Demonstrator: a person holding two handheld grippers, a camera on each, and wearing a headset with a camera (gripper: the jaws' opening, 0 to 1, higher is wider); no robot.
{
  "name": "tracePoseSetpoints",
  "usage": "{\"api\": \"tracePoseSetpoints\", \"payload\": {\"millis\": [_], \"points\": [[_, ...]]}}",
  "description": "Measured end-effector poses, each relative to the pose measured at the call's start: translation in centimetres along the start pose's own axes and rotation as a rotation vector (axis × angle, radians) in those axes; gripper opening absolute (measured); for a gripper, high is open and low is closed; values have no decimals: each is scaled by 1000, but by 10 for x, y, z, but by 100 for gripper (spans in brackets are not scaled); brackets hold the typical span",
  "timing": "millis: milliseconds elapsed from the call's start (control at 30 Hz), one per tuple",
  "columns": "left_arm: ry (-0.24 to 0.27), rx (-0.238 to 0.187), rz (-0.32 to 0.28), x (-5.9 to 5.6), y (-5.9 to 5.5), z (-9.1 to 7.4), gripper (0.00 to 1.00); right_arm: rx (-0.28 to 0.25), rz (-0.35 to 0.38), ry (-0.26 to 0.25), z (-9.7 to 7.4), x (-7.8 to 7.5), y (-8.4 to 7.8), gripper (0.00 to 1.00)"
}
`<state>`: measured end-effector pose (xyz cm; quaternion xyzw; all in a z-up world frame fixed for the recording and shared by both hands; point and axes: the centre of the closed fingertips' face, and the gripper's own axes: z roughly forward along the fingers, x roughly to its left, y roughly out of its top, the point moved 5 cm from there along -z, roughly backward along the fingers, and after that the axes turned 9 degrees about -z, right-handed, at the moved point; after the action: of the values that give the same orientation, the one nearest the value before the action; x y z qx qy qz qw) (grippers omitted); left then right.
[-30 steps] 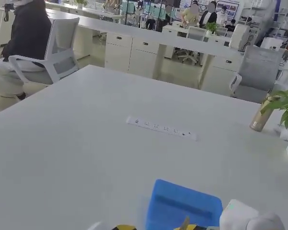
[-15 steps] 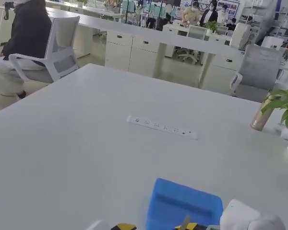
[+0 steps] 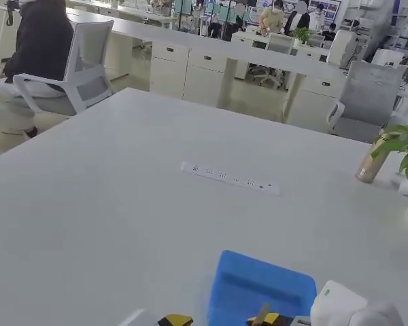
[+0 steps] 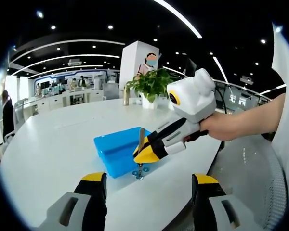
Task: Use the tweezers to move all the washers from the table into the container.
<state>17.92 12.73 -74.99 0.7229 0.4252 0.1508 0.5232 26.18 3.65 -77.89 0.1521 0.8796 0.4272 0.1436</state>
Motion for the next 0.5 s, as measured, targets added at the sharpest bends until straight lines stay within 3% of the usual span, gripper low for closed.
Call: {"api": "tracePoseSetpoints", "payload": {"millis": [300,500], "points": [[0,7,4,0,-1,0,72,-28,34,-11,-1,-2,-3,3],[3,3,-1,0,-1,-1,72,-37,103,-22,-2,-5,-5,2]]}}
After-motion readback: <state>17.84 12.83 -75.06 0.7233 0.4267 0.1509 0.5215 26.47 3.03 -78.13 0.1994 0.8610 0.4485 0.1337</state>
